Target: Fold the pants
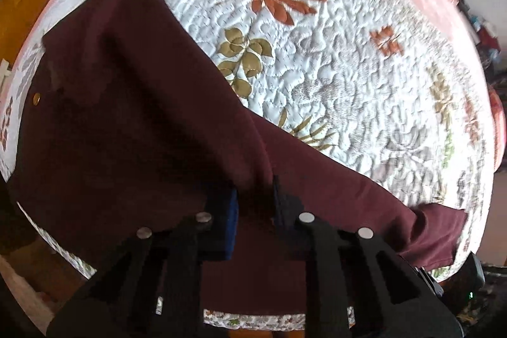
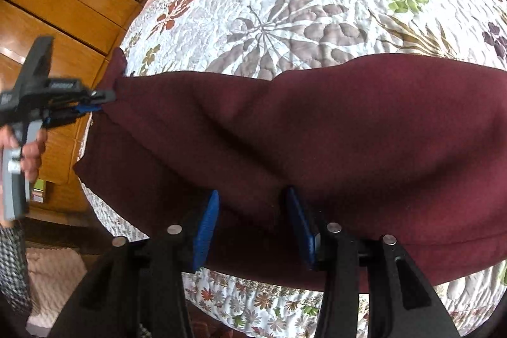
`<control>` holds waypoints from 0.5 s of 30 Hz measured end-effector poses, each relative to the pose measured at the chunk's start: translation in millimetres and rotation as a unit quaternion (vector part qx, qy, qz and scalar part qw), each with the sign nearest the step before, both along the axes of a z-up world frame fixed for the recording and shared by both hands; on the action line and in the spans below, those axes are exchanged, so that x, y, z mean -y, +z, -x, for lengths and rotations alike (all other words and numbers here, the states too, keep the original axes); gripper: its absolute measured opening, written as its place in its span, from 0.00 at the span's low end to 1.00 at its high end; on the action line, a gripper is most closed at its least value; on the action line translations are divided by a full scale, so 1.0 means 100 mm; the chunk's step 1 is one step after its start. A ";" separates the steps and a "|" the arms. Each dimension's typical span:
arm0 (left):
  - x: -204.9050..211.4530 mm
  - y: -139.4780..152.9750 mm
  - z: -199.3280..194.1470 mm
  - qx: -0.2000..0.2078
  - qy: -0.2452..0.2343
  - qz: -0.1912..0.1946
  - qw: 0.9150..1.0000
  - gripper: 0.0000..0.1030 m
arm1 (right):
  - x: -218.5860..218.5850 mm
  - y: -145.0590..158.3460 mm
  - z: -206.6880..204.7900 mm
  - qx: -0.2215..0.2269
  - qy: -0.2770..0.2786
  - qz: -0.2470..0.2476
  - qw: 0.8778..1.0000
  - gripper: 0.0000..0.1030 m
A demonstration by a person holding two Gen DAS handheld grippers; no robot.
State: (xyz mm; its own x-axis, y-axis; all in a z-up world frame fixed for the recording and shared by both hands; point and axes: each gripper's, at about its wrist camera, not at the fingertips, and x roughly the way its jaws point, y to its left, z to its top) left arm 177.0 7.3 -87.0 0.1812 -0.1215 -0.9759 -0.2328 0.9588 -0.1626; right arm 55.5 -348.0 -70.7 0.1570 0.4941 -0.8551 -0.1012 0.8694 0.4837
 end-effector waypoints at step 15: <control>-0.10 -0.11 1.48 0.111 -0.017 -0.027 0.993 0.18 | -0.01 0.18 0.21 0.010 0.012 0.044 0.999 0.46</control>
State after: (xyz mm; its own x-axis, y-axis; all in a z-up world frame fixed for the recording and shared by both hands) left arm 28.8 17.3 -98.5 0.3901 -0.0803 -0.9173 -0.1646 0.9741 -0.1553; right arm 34.1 -346.5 -52.9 0.1628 0.4210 -0.8923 -0.1315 0.9056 0.4033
